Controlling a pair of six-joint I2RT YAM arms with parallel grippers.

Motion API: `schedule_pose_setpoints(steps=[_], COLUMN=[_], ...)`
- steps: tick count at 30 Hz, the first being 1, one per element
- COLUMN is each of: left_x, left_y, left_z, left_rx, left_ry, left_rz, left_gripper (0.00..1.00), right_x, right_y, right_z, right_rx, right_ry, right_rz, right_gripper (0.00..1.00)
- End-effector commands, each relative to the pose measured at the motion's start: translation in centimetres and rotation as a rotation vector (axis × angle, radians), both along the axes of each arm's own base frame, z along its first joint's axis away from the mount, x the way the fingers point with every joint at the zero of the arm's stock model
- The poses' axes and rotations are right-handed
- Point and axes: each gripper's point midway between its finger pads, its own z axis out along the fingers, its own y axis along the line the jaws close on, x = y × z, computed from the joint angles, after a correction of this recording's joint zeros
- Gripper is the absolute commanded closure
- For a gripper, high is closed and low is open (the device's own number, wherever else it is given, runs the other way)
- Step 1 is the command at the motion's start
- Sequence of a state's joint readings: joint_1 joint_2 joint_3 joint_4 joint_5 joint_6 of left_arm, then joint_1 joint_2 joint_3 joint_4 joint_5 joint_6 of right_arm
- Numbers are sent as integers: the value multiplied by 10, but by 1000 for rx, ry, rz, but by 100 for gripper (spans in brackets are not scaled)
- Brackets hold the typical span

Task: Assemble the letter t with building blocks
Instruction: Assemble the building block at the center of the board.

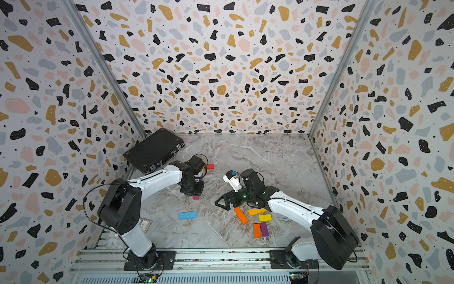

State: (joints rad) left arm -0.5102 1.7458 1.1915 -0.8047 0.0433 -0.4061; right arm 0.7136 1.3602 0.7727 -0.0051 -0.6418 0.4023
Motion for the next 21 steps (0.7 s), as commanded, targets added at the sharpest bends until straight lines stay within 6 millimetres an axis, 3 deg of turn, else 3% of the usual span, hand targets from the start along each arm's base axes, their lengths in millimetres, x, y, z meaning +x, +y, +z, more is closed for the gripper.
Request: schedule_pose_setpoints(steps=[1, 9, 21], left_x=[16, 26, 34], left_y=[-2, 2, 7], left_z=[3, -17, -26], left_rx=[-7, 6, 14], left_ry=[-35, -28, -23], left_rz=[-17, 4, 32], left_gripper=[74, 74, 74], right_x=[7, 17, 22], right_y=[5, 0, 0], right_z=[17, 12, 9], right_rx=[36, 42, 51], right_ry=[-41, -27, -5], right_rz=[20, -5, -17], right_gripper=[1, 1, 1])
